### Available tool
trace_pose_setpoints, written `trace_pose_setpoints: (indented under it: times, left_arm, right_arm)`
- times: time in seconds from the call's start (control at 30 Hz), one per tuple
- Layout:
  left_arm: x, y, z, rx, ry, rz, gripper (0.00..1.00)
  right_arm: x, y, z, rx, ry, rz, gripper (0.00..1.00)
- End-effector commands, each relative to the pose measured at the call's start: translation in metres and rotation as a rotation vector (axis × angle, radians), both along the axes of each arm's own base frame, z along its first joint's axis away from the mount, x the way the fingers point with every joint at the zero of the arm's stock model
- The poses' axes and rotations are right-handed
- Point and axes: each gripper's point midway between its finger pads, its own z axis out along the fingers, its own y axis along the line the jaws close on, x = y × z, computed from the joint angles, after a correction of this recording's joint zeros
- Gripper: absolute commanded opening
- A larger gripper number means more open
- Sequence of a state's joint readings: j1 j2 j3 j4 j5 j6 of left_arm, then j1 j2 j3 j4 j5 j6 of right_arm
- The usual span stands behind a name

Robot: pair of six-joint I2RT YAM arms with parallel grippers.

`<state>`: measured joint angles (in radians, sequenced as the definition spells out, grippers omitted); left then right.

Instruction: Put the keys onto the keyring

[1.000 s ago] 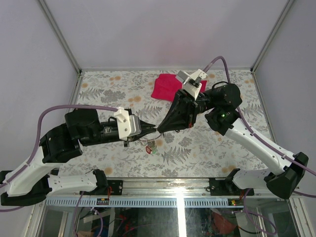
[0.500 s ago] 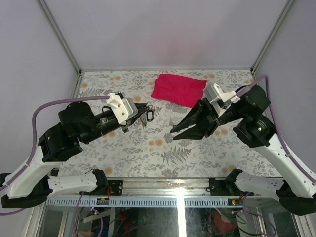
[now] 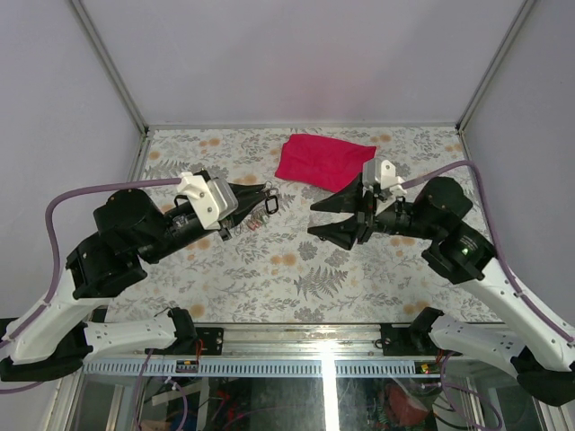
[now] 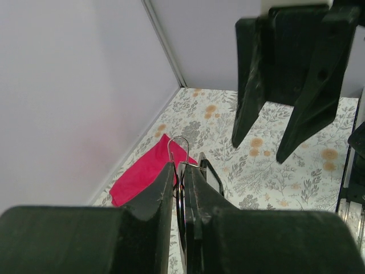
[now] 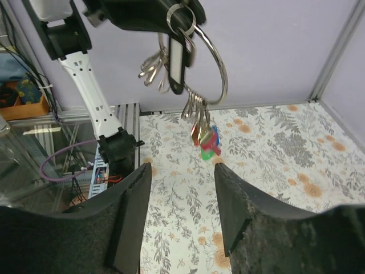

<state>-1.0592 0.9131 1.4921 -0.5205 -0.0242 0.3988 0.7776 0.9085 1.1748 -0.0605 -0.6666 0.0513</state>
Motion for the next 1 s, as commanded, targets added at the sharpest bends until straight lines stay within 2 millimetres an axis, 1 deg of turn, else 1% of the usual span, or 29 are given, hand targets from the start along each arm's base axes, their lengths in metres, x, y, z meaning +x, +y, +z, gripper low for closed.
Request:
trace_pose_setpoints:
  times: [0.0, 0.13, 0.27, 0.47, 0.67, 0.83, 0.97]
  left_arm:
    - [-0.005, -0.001, 0.033, -0.124, -0.059, -0.029, 0.00]
    - [-0.008, -0.003, 0.036, -0.148, -0.053, -0.045, 0.00]
    - [-0.008, -0.005, 0.037, -0.154, -0.047, -0.052, 0.00]
    - [-0.009, -0.005, 0.038, -0.171, -0.040, -0.057, 0.00]
    - [-0.011, -0.008, 0.039, -0.181, -0.034, -0.070, 0.00]
    - [-0.010, -0.010, 0.039, -0.184, -0.029, -0.073, 0.00]
    - [-0.007, -0.011, 0.039, -0.187, -0.020, -0.061, 0.00]
  right_arm:
    - [0.011, 0.005, 0.019, 0.121, -0.009, -0.037, 0.57]
    - [0.017, 0.012, 0.015, 0.194, 0.052, -0.033, 0.62]
    - [0.022, 0.014, 0.015, 0.266, 0.094, -0.043, 0.64]
    - [0.030, 0.014, 0.010, 0.299, 0.110, -0.076, 0.64]
    - [0.030, 0.015, 0.018, 0.384, 0.125, -0.054, 0.64]
    - [0.030, 0.020, 0.020, 0.399, 0.139, -0.025, 0.64]
    - [0.033, 0.021, 0.014, 0.372, 0.132, -0.041, 0.64]
